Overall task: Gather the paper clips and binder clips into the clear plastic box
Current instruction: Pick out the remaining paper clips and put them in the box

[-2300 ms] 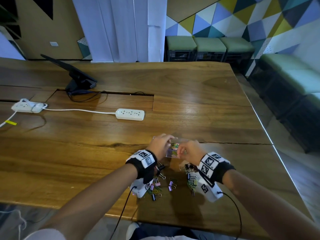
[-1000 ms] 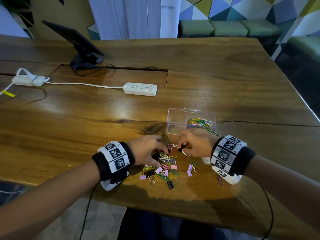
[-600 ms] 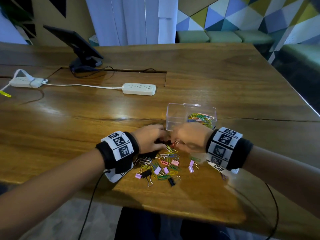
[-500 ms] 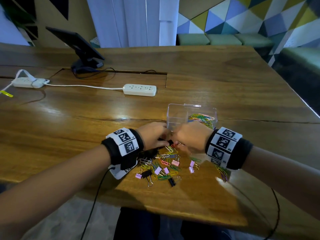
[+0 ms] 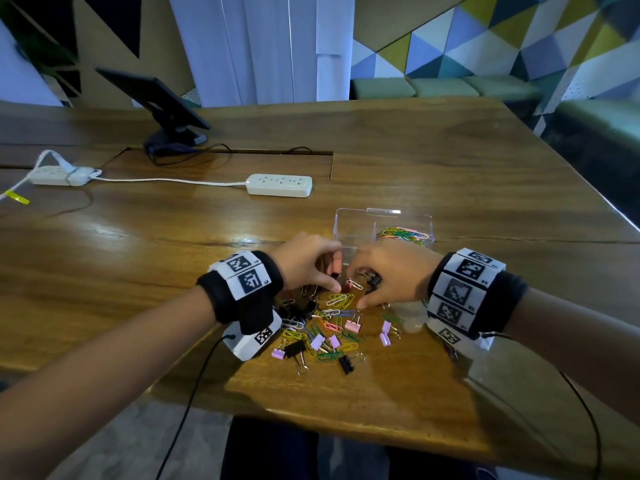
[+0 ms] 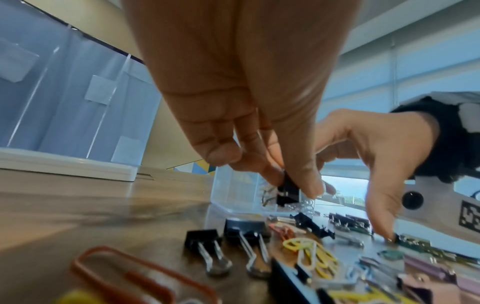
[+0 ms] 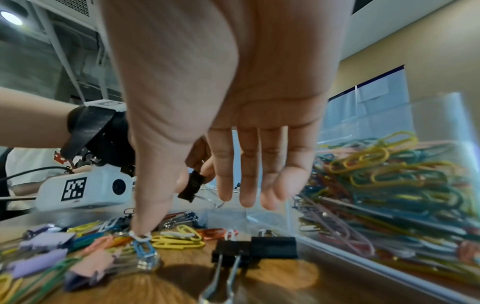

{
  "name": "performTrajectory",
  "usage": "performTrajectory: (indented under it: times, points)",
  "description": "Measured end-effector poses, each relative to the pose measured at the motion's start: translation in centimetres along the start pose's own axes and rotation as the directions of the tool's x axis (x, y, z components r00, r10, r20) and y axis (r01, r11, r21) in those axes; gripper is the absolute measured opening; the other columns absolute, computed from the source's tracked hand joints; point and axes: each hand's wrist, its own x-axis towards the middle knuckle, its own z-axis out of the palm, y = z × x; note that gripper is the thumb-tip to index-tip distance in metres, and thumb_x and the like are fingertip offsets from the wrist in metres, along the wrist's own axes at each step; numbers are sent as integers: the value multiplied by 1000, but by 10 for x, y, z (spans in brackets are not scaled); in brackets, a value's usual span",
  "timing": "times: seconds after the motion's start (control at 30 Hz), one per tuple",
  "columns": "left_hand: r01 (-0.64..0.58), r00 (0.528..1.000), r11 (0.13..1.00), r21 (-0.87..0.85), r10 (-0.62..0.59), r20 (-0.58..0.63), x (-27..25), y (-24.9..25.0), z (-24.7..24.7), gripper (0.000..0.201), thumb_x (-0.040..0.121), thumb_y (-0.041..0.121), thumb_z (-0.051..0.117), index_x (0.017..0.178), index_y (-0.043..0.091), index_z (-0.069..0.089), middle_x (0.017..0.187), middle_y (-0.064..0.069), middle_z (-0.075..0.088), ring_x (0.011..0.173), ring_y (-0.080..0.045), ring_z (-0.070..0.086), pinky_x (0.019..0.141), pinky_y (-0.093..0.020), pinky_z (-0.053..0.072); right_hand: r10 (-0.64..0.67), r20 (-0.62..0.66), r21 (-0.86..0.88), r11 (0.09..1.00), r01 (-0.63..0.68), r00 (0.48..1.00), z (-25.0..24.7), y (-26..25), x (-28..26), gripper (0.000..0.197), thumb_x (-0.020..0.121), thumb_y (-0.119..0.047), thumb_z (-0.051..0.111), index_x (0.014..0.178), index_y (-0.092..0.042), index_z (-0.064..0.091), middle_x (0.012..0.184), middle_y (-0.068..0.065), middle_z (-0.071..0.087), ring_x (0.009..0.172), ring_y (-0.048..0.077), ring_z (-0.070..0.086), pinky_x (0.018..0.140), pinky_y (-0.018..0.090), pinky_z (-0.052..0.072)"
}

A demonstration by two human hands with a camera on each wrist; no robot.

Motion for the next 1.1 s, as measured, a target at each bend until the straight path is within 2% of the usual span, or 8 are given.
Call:
performTrajectory:
  times: [0.2, 0.33, 0.53, 0.7, 0.83, 0.9, 0.97, 1.1]
  points:
    - [49, 996, 999, 18, -47, -79, -7, -7, -8, 16, 79, 24, 72, 84, 23, 57, 70, 16, 52, 65, 4, 47, 57, -7, 37, -42, 94, -29, 999, 45, 995, -2, -11, 7, 71, 77, -54, 63, 136, -22, 43, 128, -1, 48, 118, 18, 47, 94, 33, 44]
    - [133, 989, 985, 106, -126, -73, -14, -19, -8, 13, 83, 26, 67, 91, 19, 60, 83, 6, 61, 76, -10, 53, 65, -18, 39, -94, 95, -4, 995, 95, 991, 1, -14, 13, 58, 84, -40, 62, 137, -25, 43, 131, 1, 49, 123, 19, 44, 100, 34, 39]
    - [260, 966, 940, 223, -257, -40, -24, -36, -4, 15, 88, 32, 61, 98, 22, 57, 92, 5, 59, 86, -13, 56, 69, -23, 41, -128, 62, -15, 991, 130, 990, 11, -19, 14, 43, 90, -29, 57, 132, -22, 51, 130, 3, 49, 124, 19, 42, 105, 31, 33]
    - [218, 976, 935, 280, -202, -83, -41, -28, -4, 17, 89, 37, 56, 98, 23, 56, 102, 6, 55, 91, -9, 50, 79, -22, 43, -105, 45, 0, 994, 105, 993, 17, -23, 13, 36, 91, -22, 56, 126, -17, 56, 128, 4, 56, 119, 19, 52, 100, 31, 44]
    - [141, 987, 958, 250, -156, 40, -62, -19, -4, 16, 89, 36, 57, 99, 24, 58, 96, 10, 55, 81, -4, 48, 67, -10, 38, -87, 33, 54, 995, 85, 996, 18, -21, 17, 31, 89, -21, 59, 119, -17, 62, 121, 3, 62, 109, 17, 59, 95, 31, 47]
    - [107, 986, 958, 266, -136, 95, -66, -14, -1, 22, 89, 38, 56, 106, 23, 57, 98, 9, 52, 80, -4, 43, 63, -9, 34, -85, 33, 73, 994, 82, 996, 15, -21, 17, 30, 88, -26, 60, 116, -17, 64, 113, 0, 65, 92, 11, 59, 83, 25, 47]
    - [93, 986, 957, 273, -128, 110, -67, -11, 4, 31, 90, 40, 55, 117, 24, 54, 106, 7, 51, 86, -6, 43, 69, -12, 34, -88, 50, 71, 994, 84, 995, 11, -23, 17, 35, 87, -34, 61, 116, -16, 64, 107, 0, 65, 82, 8, 51, 72, 22, 40]
    - [47, 985, 975, 219, -81, 150, -69, -5, 13, 40, 92, 39, 51, 132, 34, 47, 126, 7, 49, 113, -9, 50, 93, -25, 42, -97, 64, 9, 995, 97, 993, 11, -28, 15, 38, 87, -33, 61, 120, -15, 61, 113, 2, 65, 103, 17, 58, 78, 24, 41]
